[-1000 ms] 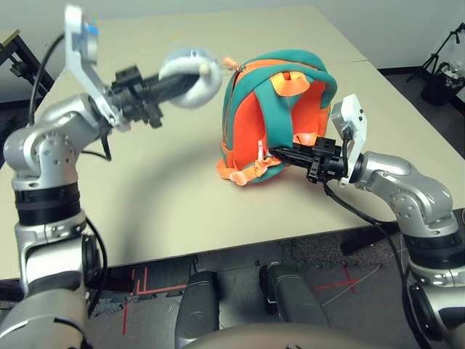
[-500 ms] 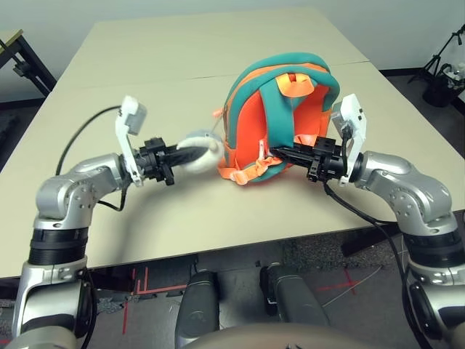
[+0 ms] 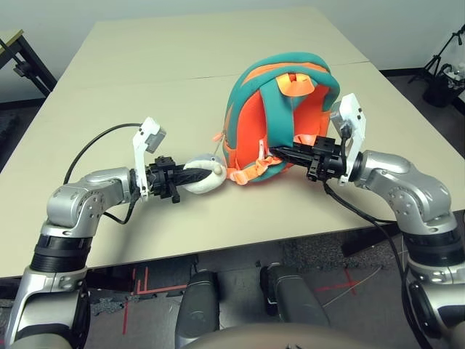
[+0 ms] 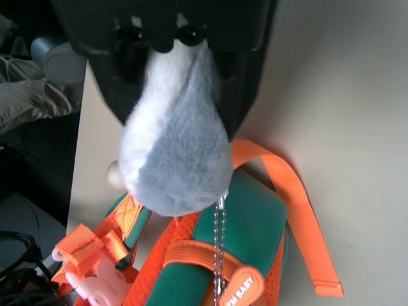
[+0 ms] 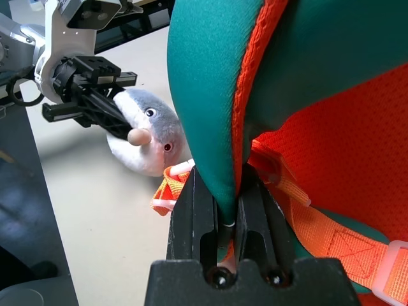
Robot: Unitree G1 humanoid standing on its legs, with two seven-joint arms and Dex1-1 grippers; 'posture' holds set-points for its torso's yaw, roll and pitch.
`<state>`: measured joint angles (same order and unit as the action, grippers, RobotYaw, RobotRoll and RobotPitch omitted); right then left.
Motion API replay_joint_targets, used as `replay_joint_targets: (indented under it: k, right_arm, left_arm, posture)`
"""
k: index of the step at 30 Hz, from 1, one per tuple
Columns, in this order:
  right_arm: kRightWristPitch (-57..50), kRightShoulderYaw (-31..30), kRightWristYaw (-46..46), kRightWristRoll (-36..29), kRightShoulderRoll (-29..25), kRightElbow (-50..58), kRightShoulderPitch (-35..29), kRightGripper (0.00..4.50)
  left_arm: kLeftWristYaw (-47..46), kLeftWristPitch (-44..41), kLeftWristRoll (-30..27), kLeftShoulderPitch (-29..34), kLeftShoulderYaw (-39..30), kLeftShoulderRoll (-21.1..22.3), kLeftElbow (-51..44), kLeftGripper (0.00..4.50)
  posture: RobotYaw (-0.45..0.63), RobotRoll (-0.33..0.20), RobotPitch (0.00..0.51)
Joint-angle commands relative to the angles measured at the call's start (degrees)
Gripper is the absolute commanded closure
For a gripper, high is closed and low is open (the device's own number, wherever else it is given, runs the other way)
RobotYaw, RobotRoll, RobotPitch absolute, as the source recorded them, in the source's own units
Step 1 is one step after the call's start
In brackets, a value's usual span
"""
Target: Put the pencil case into the backpack and zip it.
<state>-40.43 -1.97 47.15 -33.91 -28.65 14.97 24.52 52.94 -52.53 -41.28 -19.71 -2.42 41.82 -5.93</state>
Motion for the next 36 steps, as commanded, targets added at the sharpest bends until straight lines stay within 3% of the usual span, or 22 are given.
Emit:
replay_joint_targets:
  k: [1,5,10,15,19,25,30,36]
  right_arm:
    - [-0.76,-1.98,2.67,-0.19,-1.49,0.09,0.10,3.41]
    - [-1.12,-0.42,6.50,-0.51,-6.65,-0.14,0.59,1.89]
    - [-2.28,2.20,15.01,-2.28,-17.00,-0.65,0.98,0.04]
    - [-1.50,3.40,23.25,-1.04,-26.92,-7.41,0.93,0.04]
    - [6.10,2.56,22.61,6.10,-28.26,-20.42,2.35,0.04]
    - [18.04,7.43,5.51,13.38,-16.81,-43.07,8.31,0.04]
    - [26.91,11.84,-4.06,14.67,-9.04,-53.07,9.73,0.04]
    - [38.69,15.49,-16.27,17.19,-4.26,-64.80,12.93,0.04]
  left_arm:
    - [1.01,-2.21,-0.27,1.10,-1.47,2.49,0.53,1.60]
    - [3.53,-4.01,-1.72,3.28,-4.23,6.71,-0.08,0.01]
    - [7.53,-5.85,-3.06,7.28,-8.40,13.37,-0.07,0.00]
    - [8.26,-3.72,-0.77,10.00,-13.26,17.97,1.85,0.00]
    - [3.27,5.44,5.80,11.68,-16.01,16.40,6.28,0.00]
    - [-14.80,17.58,11.84,8.61,-22.40,3.79,12.43,0.00]
    - [-25.67,24.02,15.40,13.12,-23.56,-6.30,7.91,0.00]
    - [-35.82,29.56,19.32,16.22,-25.68,-13.46,5.97,0.00]
  posture:
    - [-0.08,0.000,0.103]
    - [-0.08,0.000,0.104]
    - [-0.07,0.000,0.104]
    - [-0.05,0.000,0.099]
    - [-0.05,0.000,0.091]
    - [-0.04,0.000,0.083]
    - [-0.01,0.000,0.089]
    - [0.01,0.000,0.098]
